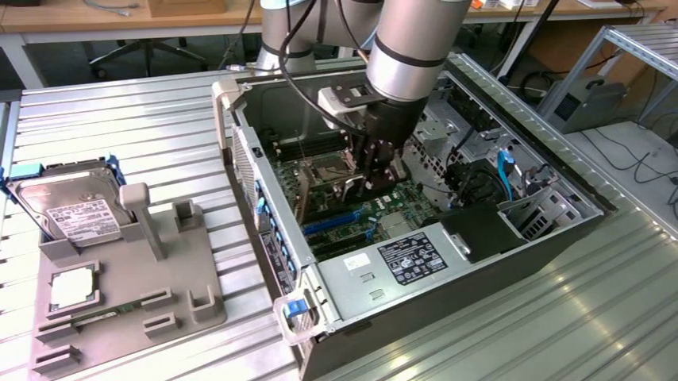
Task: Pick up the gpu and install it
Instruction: 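Insert the gpu into the slot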
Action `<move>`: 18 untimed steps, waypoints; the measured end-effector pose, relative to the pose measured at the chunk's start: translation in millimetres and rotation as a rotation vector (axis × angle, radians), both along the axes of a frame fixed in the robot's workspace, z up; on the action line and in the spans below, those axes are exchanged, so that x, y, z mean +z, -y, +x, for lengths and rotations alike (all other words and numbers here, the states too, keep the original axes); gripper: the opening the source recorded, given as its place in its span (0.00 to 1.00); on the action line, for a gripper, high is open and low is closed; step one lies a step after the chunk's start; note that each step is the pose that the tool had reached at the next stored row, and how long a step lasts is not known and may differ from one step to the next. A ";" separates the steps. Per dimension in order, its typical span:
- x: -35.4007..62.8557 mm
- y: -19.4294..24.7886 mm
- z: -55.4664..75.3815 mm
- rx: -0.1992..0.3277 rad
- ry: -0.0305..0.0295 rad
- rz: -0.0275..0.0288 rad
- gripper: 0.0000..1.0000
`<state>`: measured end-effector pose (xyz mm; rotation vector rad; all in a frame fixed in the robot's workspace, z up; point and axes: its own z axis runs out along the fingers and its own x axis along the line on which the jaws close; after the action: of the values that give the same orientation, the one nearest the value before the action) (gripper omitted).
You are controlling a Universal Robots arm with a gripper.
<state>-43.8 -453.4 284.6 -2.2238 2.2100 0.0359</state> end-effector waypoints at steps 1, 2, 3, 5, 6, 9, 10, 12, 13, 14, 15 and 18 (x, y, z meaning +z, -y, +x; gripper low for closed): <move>-1.0 0.0 -0.2 0.000 0.0000 0.0000 0.27; -2.3 0.0 -0.5 0.000 0.0001 0.0002 0.27; -3.4 0.0 -0.7 0.000 0.0001 0.0000 0.27; -5.5 0.0 -1.4 0.000 0.0003 0.0000 0.27; -7.2 0.0 -2.1 0.001 0.0006 0.0000 0.27; -10.5 0.0 -3.8 0.001 0.0014 0.0003 0.27; -11.4 0.0 -4.4 0.002 0.0016 0.0003 0.27; -12.9 0.0 -5.2 0.002 0.0020 0.0004 0.27; -13.0 0.0 -5.5 0.002 0.0020 0.0003 0.27; -13.0 0.0 -5.9 0.002 0.0019 0.0001 0.27; -13.1 0.0 -6.3 0.003 0.0020 0.0002 0.27; -13.2 0.2 -8.2 0.003 0.0021 0.0004 0.27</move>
<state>-52.0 -453.6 271.4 -2.2256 2.2058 0.0340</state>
